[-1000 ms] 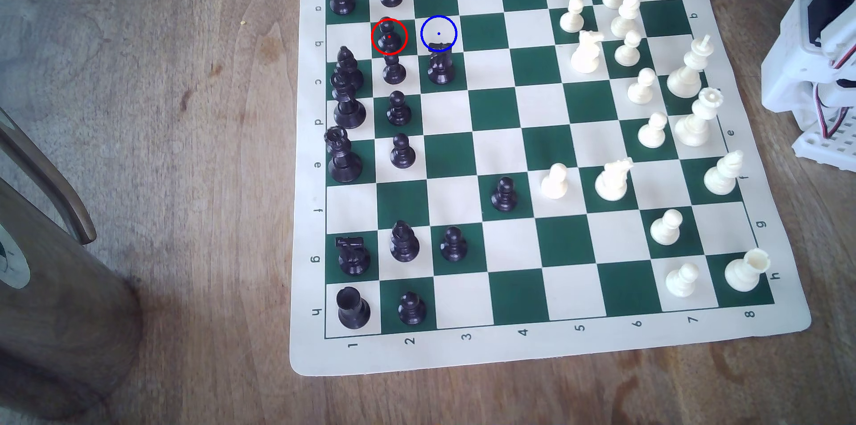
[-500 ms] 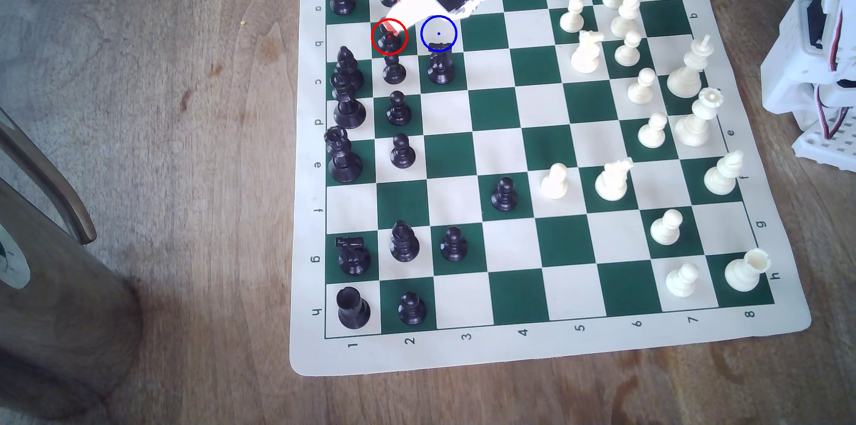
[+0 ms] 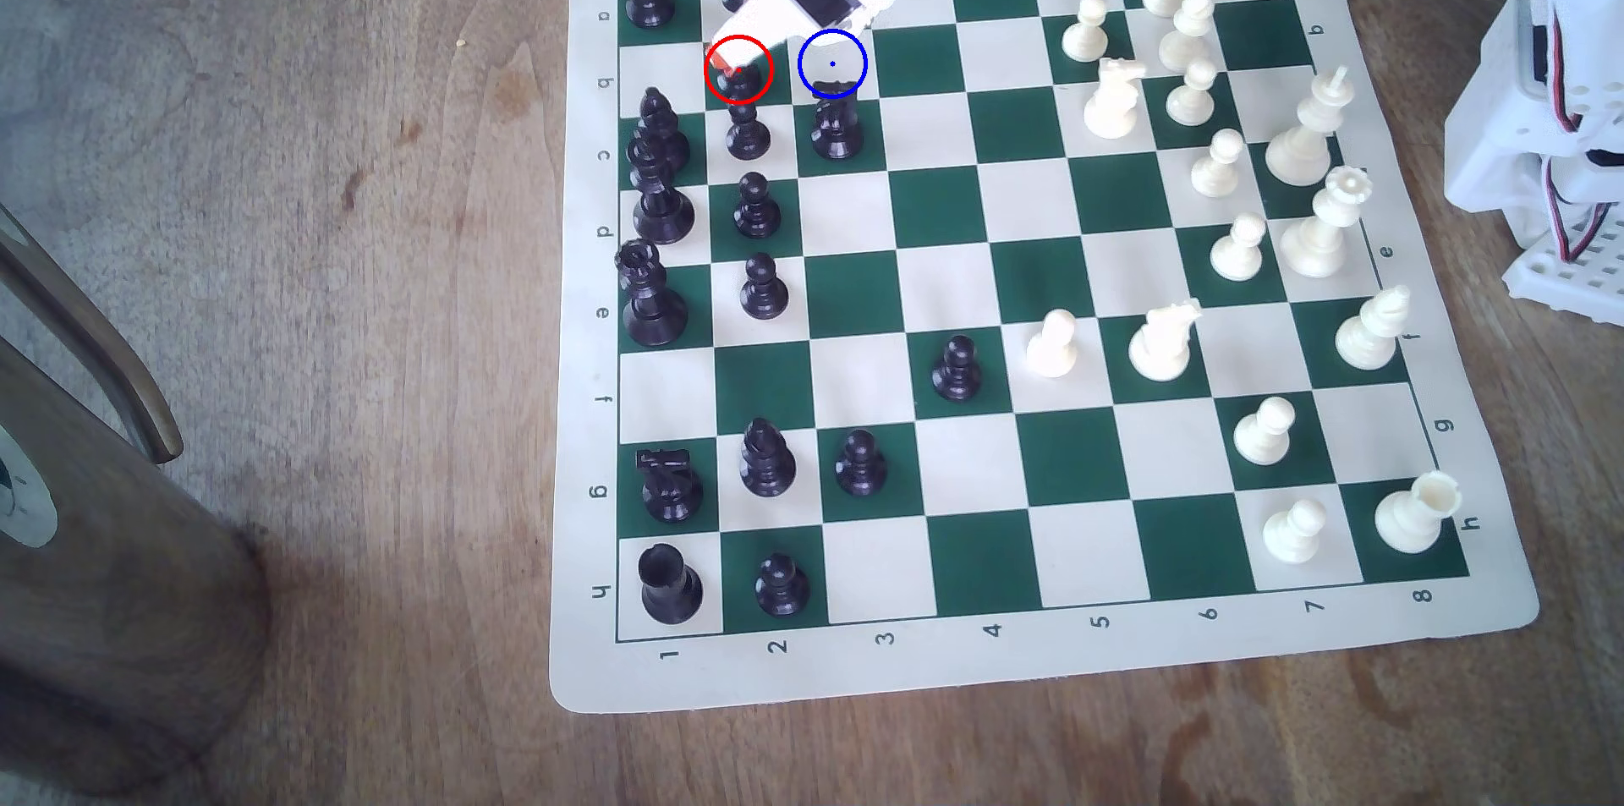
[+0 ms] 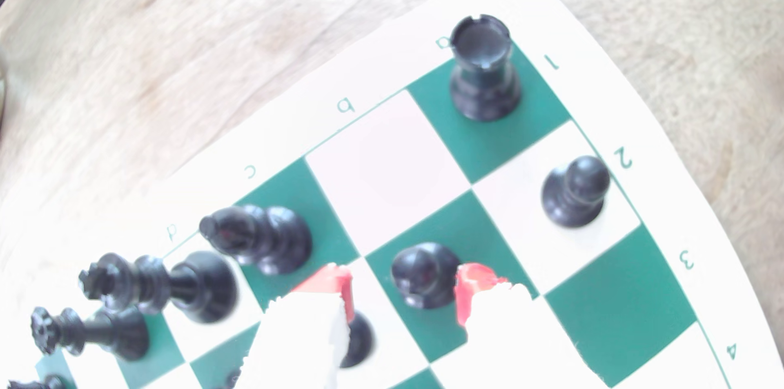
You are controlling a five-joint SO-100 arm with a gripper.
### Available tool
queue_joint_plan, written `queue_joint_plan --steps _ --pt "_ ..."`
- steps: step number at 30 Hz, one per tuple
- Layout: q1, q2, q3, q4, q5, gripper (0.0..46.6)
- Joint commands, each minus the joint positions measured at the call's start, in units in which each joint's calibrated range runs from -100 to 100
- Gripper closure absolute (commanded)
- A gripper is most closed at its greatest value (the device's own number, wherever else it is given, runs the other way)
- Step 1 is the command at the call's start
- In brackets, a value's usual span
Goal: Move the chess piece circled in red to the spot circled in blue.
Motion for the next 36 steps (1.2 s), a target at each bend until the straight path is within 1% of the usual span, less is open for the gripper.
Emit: queue_joint_plan --steps 1,7,10,19,21,23,30,36 --pt "0.38 -0.34 -5.13 -1.68 -0.29 33.4" --pt "0.22 0.67 -5.13 -3.81 -1.17 34.0" --pt "0.06 0.76 -4.95 -3.9 -1.27 35.0" --pt "-0.64 2.29 -4.4 -5.37 -2.54 34.8" --pt "-0.87 2.71 -4.31 -5.78 -2.54 36.7" --pt "-0.95 2.63 -4.31 -6.11 -2.74 46.5" --pt "-0.95 1.35 -4.22 -5.78 -2.1 46.5" --pt "-0.09 -3.99 -4.04 -4.22 -1.27 46.5"
